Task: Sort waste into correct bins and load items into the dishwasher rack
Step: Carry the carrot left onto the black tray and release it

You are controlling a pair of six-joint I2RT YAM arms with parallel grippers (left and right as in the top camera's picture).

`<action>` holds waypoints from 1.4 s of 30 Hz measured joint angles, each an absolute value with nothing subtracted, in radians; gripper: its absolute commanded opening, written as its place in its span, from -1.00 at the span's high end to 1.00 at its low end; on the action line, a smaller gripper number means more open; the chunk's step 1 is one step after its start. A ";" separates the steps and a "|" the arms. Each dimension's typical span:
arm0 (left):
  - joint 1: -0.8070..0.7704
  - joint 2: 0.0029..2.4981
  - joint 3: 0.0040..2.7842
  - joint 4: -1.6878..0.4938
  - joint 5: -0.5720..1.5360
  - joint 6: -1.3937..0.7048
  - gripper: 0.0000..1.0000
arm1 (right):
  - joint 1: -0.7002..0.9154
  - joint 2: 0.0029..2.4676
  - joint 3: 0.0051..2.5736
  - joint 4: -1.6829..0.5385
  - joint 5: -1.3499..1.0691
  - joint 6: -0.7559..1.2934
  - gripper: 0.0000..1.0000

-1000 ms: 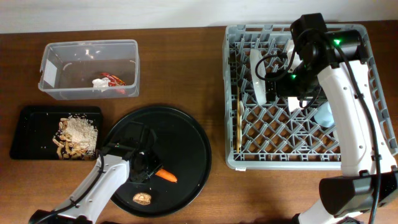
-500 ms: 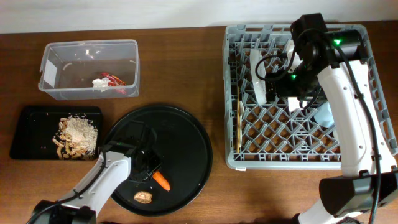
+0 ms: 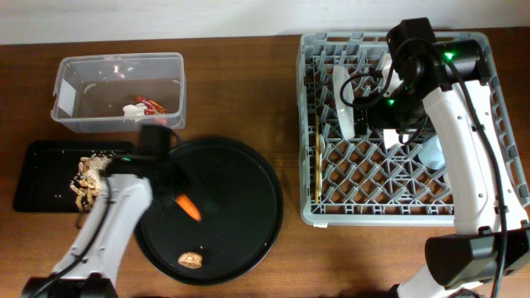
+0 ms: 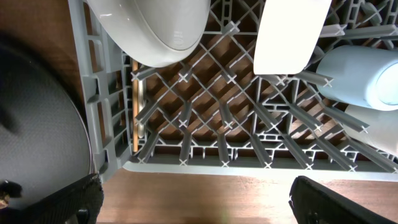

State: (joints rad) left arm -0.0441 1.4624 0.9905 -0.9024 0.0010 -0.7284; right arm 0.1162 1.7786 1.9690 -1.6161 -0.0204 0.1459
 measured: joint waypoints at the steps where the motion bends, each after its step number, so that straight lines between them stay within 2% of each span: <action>1: -0.007 1.463 1.020 -0.914 0.004 -0.715 0.49 | 0.116 1.778 1.969 -1.616 -0.020 0.146 -0.98; 10: 0.482 1.468 1.100 -0.709 -0.060 -0.673 0.49 | 0.116 1.778 1.969 -1.616 -0.020 0.146 -0.98; 16: 0.617 1.552 1.100 -0.610 -0.161 -0.672 0.49 | 0.116 1.778 1.969 -1.617 -0.020 0.146 -0.98; 23: 0.674 1.678 1.100 -0.525 -0.192 -0.672 0.48 | 0.116 1.779 1.969 -1.620 -0.020 0.146 -0.98; 28: 0.674 1.731 1.100 -0.503 -0.192 -0.670 0.16 | 0.116 1.778 1.969 -1.621 -0.020 0.146 -0.99; 32: 0.674 1.743 1.100 -0.503 -0.192 -0.665 0.07 | 0.116 1.779 1.969 -1.630 -0.020 0.146 -0.98; 38: 0.674 1.743 1.108 -0.519 -0.170 -0.665 0.05 | 0.116 1.778 1.969 -1.632 -0.020 0.146 -0.98; 40: 0.674 1.743 1.134 -0.561 -0.136 -0.665 -0.05 | 0.116 1.778 1.969 -1.632 -0.020 0.145 -0.98; 42: 0.673 1.729 1.173 -0.614 -0.096 -0.661 -0.30 | 0.116 1.778 1.969 -1.631 -0.020 0.146 -0.98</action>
